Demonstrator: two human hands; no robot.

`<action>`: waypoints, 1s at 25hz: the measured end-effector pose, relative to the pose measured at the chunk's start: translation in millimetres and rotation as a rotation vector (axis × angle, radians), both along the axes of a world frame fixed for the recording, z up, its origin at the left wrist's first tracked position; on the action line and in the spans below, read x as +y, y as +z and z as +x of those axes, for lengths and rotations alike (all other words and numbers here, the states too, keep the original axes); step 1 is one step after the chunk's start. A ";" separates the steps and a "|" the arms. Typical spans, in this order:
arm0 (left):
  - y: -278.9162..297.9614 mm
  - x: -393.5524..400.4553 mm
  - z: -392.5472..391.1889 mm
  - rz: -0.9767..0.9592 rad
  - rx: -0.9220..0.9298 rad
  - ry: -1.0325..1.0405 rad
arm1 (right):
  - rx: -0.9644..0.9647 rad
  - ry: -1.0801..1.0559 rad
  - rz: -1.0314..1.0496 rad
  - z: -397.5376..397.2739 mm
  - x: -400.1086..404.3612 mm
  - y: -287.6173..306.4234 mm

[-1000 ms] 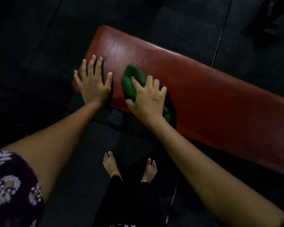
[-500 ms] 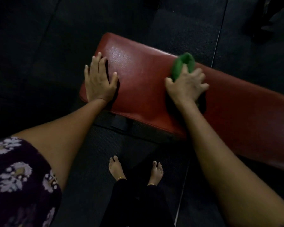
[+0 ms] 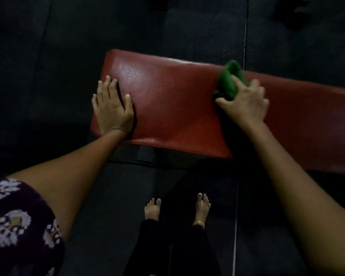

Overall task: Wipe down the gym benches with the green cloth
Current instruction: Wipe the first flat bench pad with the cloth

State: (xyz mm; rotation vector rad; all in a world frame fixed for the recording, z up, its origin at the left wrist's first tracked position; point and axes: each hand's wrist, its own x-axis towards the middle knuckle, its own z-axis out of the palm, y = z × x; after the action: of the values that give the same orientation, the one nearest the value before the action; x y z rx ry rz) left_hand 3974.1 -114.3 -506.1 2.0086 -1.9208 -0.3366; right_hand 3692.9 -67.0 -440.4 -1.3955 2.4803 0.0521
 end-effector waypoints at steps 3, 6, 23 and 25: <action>1.3 -2.3 0.6 0.041 -0.016 -0.007 | -0.005 -0.188 -0.015 5.3 16.6 -3.4; 11.8 -0.4 -1.8 0.099 -0.048 0.042 | -0.026 0.029 -0.027 65.2 31.0 -2.9; 1.7 85.4 -197.0 0.119 -0.253 -0.420 | -0.036 -0.008 -0.078 -40.9 92.1 -1.3; 0.2 84.7 -198.5 0.096 -0.262 -0.411 | -0.046 0.072 -0.053 -75.5 88.6 2.0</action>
State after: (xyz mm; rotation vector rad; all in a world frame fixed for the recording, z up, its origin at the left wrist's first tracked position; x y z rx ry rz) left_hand 3775.6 -29.7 -505.9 1.7728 -2.5301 -0.2787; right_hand 3617.4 21.6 -438.4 -1.4898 2.4108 -0.0301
